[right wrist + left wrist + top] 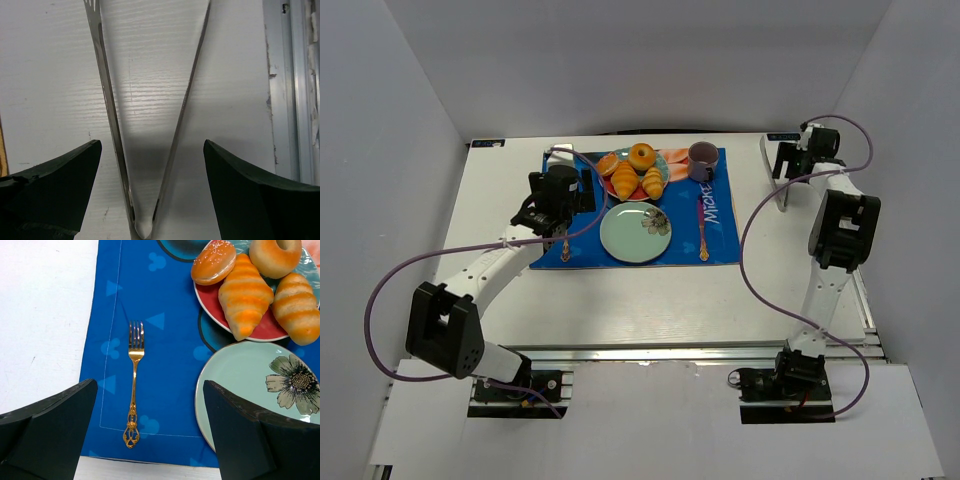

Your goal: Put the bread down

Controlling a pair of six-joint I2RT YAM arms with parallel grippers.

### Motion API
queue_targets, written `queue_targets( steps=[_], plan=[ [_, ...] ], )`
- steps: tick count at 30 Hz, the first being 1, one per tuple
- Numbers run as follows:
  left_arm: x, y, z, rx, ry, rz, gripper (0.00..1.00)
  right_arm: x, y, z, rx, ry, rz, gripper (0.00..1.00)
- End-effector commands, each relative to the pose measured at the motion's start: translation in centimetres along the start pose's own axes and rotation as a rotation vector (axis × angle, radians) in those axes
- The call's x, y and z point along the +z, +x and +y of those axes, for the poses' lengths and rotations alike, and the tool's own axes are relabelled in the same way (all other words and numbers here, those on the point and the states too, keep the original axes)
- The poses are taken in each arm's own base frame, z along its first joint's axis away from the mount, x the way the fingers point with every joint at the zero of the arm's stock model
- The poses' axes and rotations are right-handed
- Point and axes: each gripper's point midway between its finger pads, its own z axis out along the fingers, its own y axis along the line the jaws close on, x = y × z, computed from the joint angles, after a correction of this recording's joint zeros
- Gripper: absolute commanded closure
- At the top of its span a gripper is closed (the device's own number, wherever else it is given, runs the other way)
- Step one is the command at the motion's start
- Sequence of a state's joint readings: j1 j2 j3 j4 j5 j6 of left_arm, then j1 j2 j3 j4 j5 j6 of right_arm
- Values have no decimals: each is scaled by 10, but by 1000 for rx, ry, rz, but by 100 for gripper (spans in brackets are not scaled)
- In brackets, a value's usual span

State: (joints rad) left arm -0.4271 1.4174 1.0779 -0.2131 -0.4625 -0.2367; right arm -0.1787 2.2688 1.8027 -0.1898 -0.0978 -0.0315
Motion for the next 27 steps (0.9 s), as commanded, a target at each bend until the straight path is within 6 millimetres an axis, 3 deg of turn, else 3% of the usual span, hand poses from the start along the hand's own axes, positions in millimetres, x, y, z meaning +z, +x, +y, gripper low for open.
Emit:
queue_targets(
  steps=[1,8,22,27],
  plan=[
    [-5,-17,0,-34,11,-34,2,9,-12,13,-57,0,-24,11],
    [-7,-15,7,-35,-5,-33,2,28,-3,13,-62,71,8,11],
    [-7,-12,14,-34,-33,-33,2,38,6,0,-24,142,87,11],
    [-8,-12,17,-33,-46,-35,2,38,12,6,25,123,113,11]
  ],
)
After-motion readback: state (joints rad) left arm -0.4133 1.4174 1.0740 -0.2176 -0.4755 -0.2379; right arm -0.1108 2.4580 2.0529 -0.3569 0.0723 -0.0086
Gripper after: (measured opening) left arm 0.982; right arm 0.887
